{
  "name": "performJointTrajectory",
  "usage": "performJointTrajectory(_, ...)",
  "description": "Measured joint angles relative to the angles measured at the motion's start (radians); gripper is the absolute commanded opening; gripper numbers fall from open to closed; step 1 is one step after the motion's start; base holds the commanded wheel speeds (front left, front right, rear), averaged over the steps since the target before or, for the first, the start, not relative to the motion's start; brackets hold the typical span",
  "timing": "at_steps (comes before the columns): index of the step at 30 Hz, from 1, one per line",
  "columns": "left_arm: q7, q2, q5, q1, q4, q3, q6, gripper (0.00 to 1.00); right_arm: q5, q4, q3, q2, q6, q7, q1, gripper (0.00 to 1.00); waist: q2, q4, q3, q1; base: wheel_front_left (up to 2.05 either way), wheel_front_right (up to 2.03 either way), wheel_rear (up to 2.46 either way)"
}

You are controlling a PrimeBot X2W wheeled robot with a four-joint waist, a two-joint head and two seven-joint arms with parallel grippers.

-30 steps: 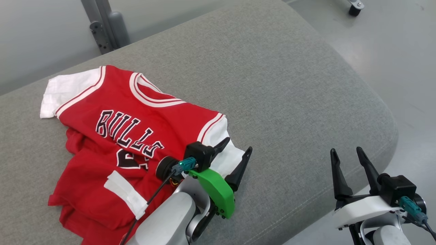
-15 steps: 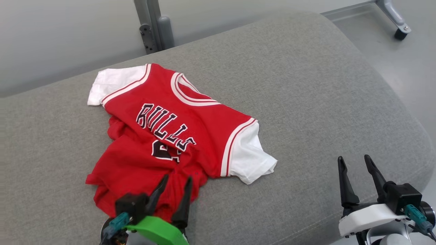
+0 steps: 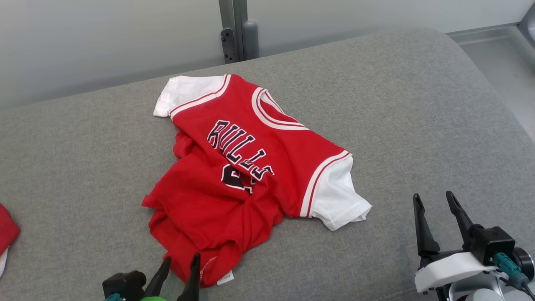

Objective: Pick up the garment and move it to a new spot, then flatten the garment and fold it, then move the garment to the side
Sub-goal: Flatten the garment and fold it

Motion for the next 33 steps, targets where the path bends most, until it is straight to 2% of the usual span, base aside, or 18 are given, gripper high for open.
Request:
performJointTrajectory(6, 0.021, 0.013, 0.029, 0.0, -0.001, -0.065, -0.048, 1.0, -0.006, 0.0, 0.005, 0.0, 0.0, 0.0, 0.0, 1.0, 0.0, 0.007, 0.0, 0.0, 0.0, 0.0, 0.0)
performJointTrajectory(16, 0.049, 0.018, 0.142, -0.052, 0.03, -0.163, -0.057, 1.0, -0.011, -0.002, 0.006, 0.0, 0.0, 0.0, -0.009, 1.0, 0.0, -0.01, 0.028, 0.0, 0.0, 0.0, 0.0)
performJointTrajectory(29, 0.038, -0.077, 0.149, -0.163, 0.15, -0.176, -0.063, 1.0, -0.008, 0.003, 0.015, 0.0, 0.0, 0.0, -0.021, 1.0, 0.0, -0.042, 0.048, 0.0, 0.0, 0.0, 0.0)
performJointTrajectory(30, 0.034, -0.085, 0.138, -0.165, 0.163, -0.169, -0.064, 0.86, -0.007, 0.003, 0.015, 0.0, 0.0, 0.0, -0.021, 1.0, 0.0, -0.045, 0.048, 0.0, 0.0, 0.0, 0.0)
performJointTrajectory(31, 0.03, -0.089, 0.136, -0.167, 0.178, -0.167, -0.068, 0.34, -0.004, 0.004, 0.016, 0.0, 0.0, 0.0, -0.022, 1.0, 0.0, -0.047, 0.049, 0.0, 0.0, 0.0, 0.0)
performJointTrajectory(32, 0.02, -0.096, 0.129, -0.168, 0.189, -0.159, -0.07, 0.0, -0.002, 0.004, 0.015, 0.0, 0.0, 0.0, -0.022, 1.0, 0.0, -0.05, 0.049, 0.0, 0.0, 0.0, 0.0)
performJointTrajectory(33, 0.01, -0.1, 0.119, -0.17, 0.195, -0.149, -0.071, 0.0, 0.0, 0.004, 0.015, 0.0, 0.0, 0.0, -0.022, 1.0, 0.0, -0.051, 0.05, 0.0, 0.0, 0.0, 0.0)
